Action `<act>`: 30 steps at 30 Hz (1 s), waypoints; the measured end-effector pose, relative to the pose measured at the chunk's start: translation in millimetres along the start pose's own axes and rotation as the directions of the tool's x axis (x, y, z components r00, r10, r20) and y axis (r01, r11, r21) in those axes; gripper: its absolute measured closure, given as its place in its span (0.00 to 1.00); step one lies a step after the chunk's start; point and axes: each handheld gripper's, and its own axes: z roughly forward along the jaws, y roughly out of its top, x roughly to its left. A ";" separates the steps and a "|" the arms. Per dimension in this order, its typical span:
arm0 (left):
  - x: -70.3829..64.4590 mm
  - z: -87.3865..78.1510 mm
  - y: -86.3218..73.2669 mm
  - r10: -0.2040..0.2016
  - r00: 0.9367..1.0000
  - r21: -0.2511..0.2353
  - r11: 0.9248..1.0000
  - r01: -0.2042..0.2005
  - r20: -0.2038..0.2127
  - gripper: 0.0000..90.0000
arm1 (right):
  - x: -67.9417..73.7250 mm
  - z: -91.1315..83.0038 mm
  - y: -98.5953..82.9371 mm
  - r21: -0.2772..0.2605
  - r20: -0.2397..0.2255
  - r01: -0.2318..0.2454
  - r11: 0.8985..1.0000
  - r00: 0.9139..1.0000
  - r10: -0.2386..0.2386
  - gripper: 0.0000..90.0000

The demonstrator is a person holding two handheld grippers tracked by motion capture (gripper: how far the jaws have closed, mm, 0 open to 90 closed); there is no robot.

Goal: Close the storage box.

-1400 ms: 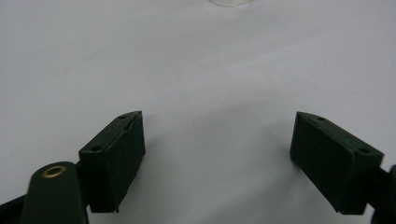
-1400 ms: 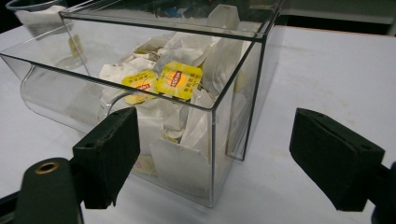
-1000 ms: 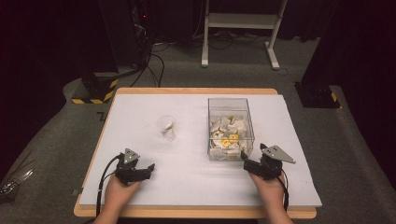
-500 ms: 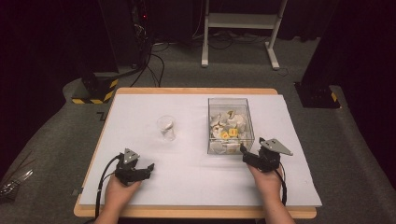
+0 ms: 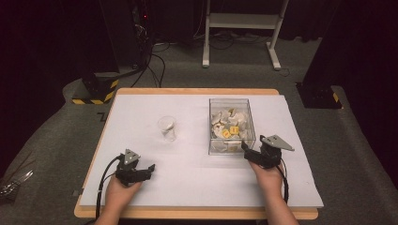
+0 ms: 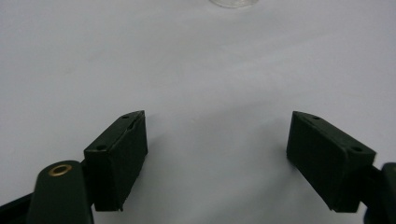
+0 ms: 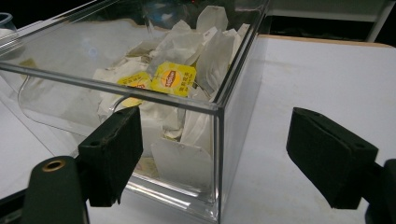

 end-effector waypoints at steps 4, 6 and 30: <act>0.1 0.1 0.1 -0.001 1.000 0.000 1.000 0.001 0.001 0.23 | -0.9 3.7 1.8 -0.002 0.005 -0.006 1.000 1.000 0.006 0.21; 0.1 0.1 0.0 -0.001 1.000 0.000 1.000 0.001 0.001 0.23 | -1.8 5.5 2.6 -0.002 0.004 -0.007 1.000 1.000 0.007 0.21; -0.5 -0.2 -0.2 0.007 1.000 -0.003 1.000 -0.007 -0.004 0.24 | -1.6 10.3 6.3 -0.003 0.012 -0.031 1.000 0.999 0.031 0.23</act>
